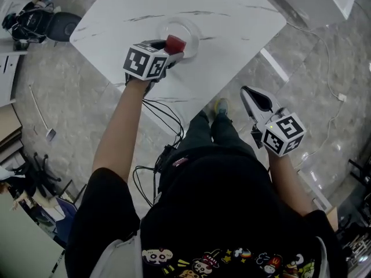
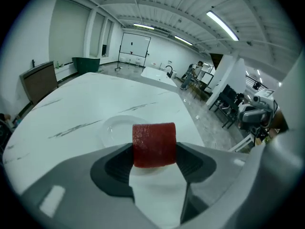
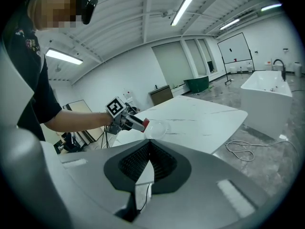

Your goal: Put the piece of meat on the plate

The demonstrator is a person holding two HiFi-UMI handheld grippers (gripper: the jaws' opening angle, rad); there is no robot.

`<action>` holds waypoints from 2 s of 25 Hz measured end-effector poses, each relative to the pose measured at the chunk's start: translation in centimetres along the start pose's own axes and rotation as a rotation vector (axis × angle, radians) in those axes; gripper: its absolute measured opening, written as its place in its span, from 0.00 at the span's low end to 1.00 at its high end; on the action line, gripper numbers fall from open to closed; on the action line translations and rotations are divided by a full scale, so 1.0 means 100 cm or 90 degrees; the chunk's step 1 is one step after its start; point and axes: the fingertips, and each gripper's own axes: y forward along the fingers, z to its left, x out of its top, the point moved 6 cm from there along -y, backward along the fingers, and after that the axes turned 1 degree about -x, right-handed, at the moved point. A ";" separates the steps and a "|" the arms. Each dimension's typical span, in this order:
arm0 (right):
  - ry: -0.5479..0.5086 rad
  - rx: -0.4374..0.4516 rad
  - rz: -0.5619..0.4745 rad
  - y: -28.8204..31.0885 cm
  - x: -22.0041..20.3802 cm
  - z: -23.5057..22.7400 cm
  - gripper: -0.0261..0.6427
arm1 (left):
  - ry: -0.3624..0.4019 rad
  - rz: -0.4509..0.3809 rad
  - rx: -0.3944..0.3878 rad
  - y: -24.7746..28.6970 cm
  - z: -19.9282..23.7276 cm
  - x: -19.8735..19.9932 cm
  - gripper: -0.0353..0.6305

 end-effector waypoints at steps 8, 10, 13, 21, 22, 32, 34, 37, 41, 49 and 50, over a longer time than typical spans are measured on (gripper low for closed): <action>0.036 -0.033 0.006 -0.003 -0.013 -0.021 0.08 | 0.060 0.091 -0.006 0.049 0.020 0.010 0.64; 0.040 -0.037 0.006 -0.003 -0.015 -0.025 0.08 | 0.080 0.115 -0.002 0.057 0.025 0.012 0.64; 0.049 -0.041 0.005 -0.002 -0.017 -0.028 0.08 | 0.103 0.151 -0.007 0.066 0.031 0.015 0.64; 0.057 -0.042 0.008 0.002 -0.017 -0.029 0.08 | 0.164 0.227 -0.034 0.084 0.030 0.018 0.64; 0.058 -0.042 0.009 0.002 -0.017 -0.028 0.08 | 0.173 0.233 -0.032 0.085 0.030 0.019 0.64; 0.062 -0.045 0.007 0.003 -0.017 -0.026 0.08 | 0.237 0.301 -0.011 0.094 0.031 0.023 0.64; 0.062 -0.046 0.005 0.003 -0.017 -0.024 0.08 | 0.233 0.305 -0.013 0.095 0.031 0.023 0.64; 0.063 -0.049 0.002 0.001 -0.019 -0.023 0.08 | 0.231 0.305 -0.014 0.096 0.033 0.023 0.64; 0.068 -0.056 -0.001 -0.003 -0.022 -0.024 0.08 | 0.242 0.299 -0.004 0.095 0.035 0.023 0.64; 0.069 -0.061 -0.007 -0.007 -0.024 -0.022 0.08 | 0.232 0.246 0.017 0.083 0.039 0.022 0.65; 0.067 -0.060 -0.009 -0.007 -0.023 -0.022 0.08 | 0.228 0.230 0.021 0.081 0.040 0.023 0.66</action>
